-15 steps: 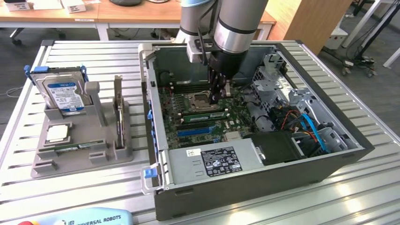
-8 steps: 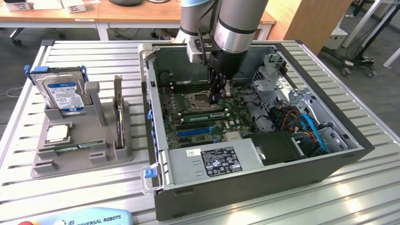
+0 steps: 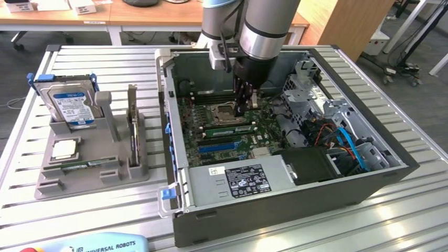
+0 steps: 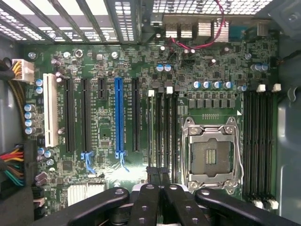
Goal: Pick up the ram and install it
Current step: 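Press down the ram until it locks into place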
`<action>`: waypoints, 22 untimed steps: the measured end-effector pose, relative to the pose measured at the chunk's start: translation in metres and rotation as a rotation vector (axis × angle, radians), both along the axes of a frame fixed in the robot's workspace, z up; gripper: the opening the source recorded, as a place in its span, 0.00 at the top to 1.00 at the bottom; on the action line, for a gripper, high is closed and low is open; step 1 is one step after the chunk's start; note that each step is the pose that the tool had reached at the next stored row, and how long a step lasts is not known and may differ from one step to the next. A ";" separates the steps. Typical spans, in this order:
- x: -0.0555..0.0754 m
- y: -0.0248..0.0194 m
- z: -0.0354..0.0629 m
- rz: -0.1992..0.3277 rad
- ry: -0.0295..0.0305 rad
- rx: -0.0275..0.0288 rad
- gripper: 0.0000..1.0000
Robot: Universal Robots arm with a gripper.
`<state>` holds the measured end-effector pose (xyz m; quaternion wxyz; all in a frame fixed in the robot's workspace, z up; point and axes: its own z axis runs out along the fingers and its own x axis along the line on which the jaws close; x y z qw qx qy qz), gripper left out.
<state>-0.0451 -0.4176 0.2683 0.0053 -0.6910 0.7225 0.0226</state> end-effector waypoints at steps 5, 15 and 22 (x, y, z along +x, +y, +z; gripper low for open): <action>0.000 0.0000 0.0000 -0.073 0.0000 0.0000 0.90; 0.000 0.0000 -0.0002 -0.228 -0.0001 0.0000 0.90; 0.000 0.0000 -0.0003 -0.337 0.0000 0.0000 0.90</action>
